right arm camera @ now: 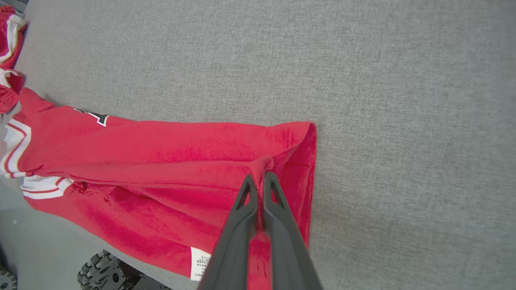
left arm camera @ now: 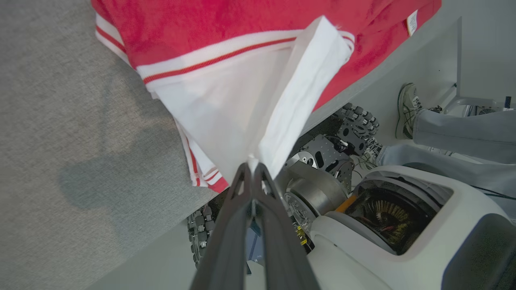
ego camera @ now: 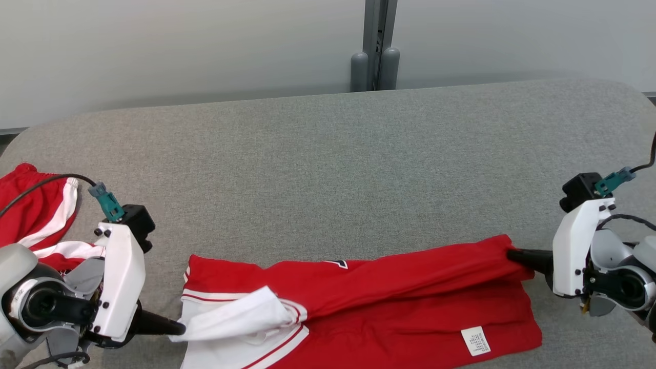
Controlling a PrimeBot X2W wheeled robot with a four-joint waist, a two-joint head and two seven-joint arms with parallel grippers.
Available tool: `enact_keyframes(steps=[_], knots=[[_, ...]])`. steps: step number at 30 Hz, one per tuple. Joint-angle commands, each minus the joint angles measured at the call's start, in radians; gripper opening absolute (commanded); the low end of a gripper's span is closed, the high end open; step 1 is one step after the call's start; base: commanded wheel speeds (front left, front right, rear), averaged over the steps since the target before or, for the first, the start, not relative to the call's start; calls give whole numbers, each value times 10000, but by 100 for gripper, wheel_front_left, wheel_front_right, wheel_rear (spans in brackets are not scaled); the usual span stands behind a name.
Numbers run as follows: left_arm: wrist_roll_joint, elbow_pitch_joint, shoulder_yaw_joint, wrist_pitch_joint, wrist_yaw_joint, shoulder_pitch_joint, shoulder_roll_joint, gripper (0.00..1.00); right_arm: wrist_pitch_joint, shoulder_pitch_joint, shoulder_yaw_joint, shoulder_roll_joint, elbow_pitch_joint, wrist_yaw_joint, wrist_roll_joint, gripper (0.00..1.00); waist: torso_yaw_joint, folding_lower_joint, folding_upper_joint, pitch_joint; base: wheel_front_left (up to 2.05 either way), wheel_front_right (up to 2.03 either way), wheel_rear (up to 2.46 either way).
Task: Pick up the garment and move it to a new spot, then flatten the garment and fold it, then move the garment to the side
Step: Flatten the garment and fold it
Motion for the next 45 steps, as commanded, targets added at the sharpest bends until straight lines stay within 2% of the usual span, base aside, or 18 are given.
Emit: enact_keyframes(steps=[1,15,16,17,18,24,30,31,33,35,39,42,45], knots=[[-48,-24,-58,74,48,168,-10,0,125,156,45,32,-70,1,161,0,0,0,0,-9,0,0,0],[22,102,-311,172,99,617,-172,0,583,219,413,125,402,1,299,0,-80,0,0,89,0,0,0],[68,139,-320,134,88,643,-196,69,567,212,417,152,504,1,291,0,-90,0,0,78,0,0,0],[105,183,-333,134,86,656,-212,100,490,196,410,194,588,1,283,79,-100,0,0,60,0,0,0],[124,215,-347,121,79,680,-228,100,484,218,419,249,645,1,297,100,-110,0,0,32,0,0,0],[176,302,-328,101,47,739,-186,100,438,395,417,306,560,1,459,100,-141,0,0,-285,0,0,0],[221,170,80,-521,-54,569,-34,100,-143,552,-40,-138,-218,1,861,100,-104,0,0,-646,0,0,0],[429,98,294,-1034,-146,483,-9,100,-714,542,-333,-449,-588,1,814,100,-74,0,0,-730,0,0,0],[508,51,448,-1427,-211,479,-26,100,-1119,586,-515,-591,-795,1,811,100,-64,0,0,-764,0,0,0],[759,-49,763,-2350,-352,575,-67,100,-2054,737,-886,-864,-1081,1,751,100,-42,0,0,-813,0,0,0],[1417,-321,1249,-4408,-471,1075,-69,100,-4320,1205,-1633,-1200,-864,1,499,100,32,0,0,-875,0,0,0],[2048,-526,1508,-5941,-241,1501,-70,100,-5751,1705,-2011,-1090,-322,2,371,100,88,0,0,-916,0,0,0],[2693,-621,1831,-7688,297,2004,-114,100,-6487,2204,-2372,-711,312,2,122,100,119,0,0,-961,0,0,0]])
